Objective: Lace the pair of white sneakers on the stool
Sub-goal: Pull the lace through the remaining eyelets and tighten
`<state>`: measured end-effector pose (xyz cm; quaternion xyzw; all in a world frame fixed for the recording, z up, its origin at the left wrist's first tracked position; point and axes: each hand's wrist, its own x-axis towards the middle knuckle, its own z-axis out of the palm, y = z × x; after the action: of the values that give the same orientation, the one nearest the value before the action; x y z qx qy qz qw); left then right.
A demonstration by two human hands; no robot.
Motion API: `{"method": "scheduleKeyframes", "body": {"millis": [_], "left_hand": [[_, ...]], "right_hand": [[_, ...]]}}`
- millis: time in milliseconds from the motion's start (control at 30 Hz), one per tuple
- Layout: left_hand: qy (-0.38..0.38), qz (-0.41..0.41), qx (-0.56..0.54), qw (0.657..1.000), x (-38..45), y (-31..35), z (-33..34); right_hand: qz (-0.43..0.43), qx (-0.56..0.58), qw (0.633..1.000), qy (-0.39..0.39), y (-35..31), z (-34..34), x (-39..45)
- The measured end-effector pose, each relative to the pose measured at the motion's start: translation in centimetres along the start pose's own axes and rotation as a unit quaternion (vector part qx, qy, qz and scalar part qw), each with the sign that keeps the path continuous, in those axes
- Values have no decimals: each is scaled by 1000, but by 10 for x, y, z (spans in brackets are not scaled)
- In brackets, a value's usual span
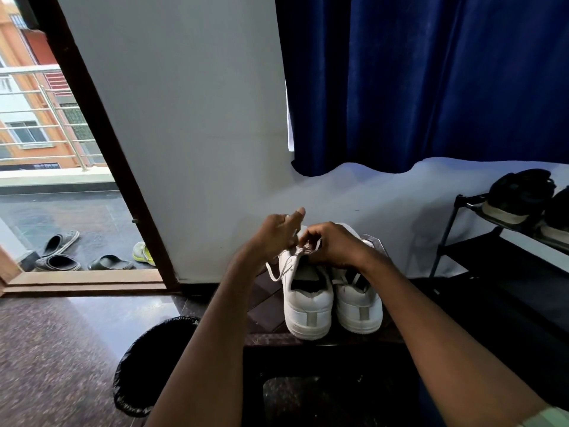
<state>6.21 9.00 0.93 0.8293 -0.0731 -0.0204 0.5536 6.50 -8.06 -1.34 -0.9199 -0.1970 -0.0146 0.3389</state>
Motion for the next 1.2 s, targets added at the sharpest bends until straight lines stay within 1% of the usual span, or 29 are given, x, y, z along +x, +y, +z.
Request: {"method": "scheduleKeyframes", "body": {"millis": [67,100,133,233,300,333,400,500,533,567,633,733,833,900,967,1000,1033,1067,1100,1133,1200], "left_hand": [[-3,-43,110,993,5,-11,4],[-4,-61,121,991,7,-15,6],[3,-75,107,991,8,-15,7],[50,-89,87,991,15,-11,8],[41,-104,114,987,19,-14,9],[31,-126,135,982,19,-18,6],[16,-173,198,965,18,-27,-1],[-18,-224,323,919,16,-40,-15],[-35,-244,342,907,19,-47,-18],[-64,-251,346,902,27,-59,-20],[-112,-225,355,900,30,-65,-19],[-130,-160,356,912,1,-25,-13],[-132,-121,350,919,4,-23,-7],[-120,-111,336,928,4,-21,-7],[-97,-92,293,947,6,-15,-9],[-80,-67,215,971,7,-12,-11],[-58,-45,111,991,6,-9,-14],[-12,-26,12,1000,5,-4,-16],[32,-17,-57,998,5,-2,-18],[58,-3,-95,994,6,-1,-19],[100,30,-108,989,7,-1,-17]], "right_hand": [[14,-11,1000,9,-2,2,0],[14,-29,999,10,-4,2,0],[12,-43,999,11,-6,4,1],[16,-63,998,17,-8,7,2],[13,-62,997,33,-7,6,1],[7,-47,998,41,-5,5,1],[-1,-9,999,42,-1,2,0],[-5,11,1000,22,3,-1,-1],[-7,10,1000,17,4,-1,-1],[-9,11,1000,13,3,-1,0],[-6,27,1000,11,3,0,1],[0,57,998,10,4,4,4],[7,95,995,7,4,8,6],[10,139,990,2,5,11,8],[9,199,980,1,3,14,9],[8,240,971,9,1,14,9],[12,283,959,23,0,13,10],[16,320,947,41,-1,10,11],[19,343,937,60,-3,6,10],[24,357,931,73,-4,3,10],[30,361,929,77,-3,2,9]]}}
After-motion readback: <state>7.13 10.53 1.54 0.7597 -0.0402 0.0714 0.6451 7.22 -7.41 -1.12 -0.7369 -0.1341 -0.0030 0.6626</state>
